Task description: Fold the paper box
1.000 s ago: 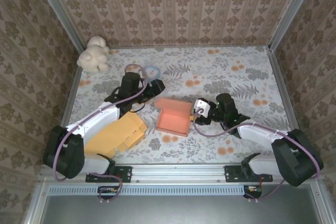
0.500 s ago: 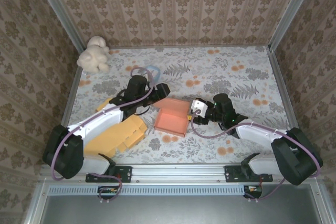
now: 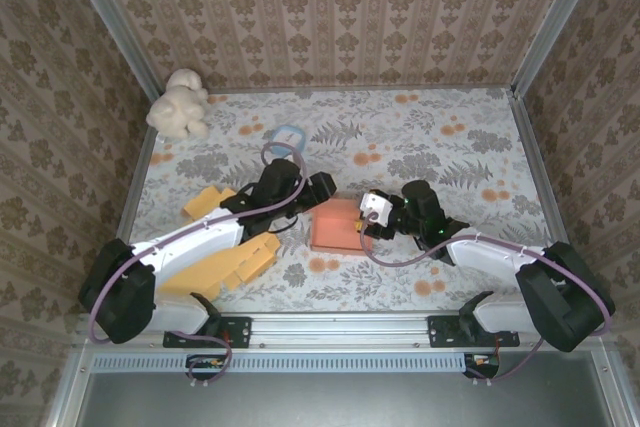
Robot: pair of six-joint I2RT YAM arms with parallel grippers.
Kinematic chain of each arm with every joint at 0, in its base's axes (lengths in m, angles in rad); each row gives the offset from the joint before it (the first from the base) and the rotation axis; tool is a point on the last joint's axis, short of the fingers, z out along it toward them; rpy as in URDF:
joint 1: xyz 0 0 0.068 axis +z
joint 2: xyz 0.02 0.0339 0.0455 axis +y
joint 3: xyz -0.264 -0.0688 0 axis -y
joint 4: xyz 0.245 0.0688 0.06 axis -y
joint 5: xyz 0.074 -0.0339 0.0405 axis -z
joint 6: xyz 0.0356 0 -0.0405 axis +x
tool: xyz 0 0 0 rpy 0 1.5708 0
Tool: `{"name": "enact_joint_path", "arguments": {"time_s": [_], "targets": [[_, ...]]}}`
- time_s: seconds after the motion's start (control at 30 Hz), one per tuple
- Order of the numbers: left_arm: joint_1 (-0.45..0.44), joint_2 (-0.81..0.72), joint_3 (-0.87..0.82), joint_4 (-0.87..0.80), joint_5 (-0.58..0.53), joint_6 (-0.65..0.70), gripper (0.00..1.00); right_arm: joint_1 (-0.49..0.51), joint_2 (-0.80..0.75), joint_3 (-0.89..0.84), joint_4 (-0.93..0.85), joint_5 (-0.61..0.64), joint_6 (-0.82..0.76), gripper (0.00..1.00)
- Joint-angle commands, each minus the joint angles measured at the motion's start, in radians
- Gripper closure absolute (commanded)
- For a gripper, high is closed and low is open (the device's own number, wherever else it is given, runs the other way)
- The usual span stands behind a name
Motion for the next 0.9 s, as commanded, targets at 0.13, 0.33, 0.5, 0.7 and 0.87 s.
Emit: {"name": "enact_joint_path", "arguments": {"time_s": [0.13, 0.33, 0.5, 0.7, 0.87], "targets": [[-0.051, -0.031, 0.013, -0.105, -0.108, -0.131, 0.22, 0.028, -0.003, 0.015, -0.032, 0.037, -0.037, 0.43], [-0.062, -0.062, 0.050, -0.206, -0.247, -0.089, 0.22, 0.028, -0.072, 0.006, -0.102, 0.035, -0.058, 0.41], [-0.017, -0.103, 0.023, -0.231, -0.275, -0.076, 0.21, 0.025, -0.157, 0.025, -0.221, 0.062, -0.113, 0.33], [0.010, -0.147, 0.014, -0.241, -0.268, -0.067, 0.20, 0.003, -0.153, 0.146, -0.424, 0.070, -0.142, 0.30], [0.046, -0.139, 0.034, -0.247, -0.244, -0.037, 0.19, -0.015, -0.158, 0.255, -0.627, 0.065, -0.196, 0.29]]}}
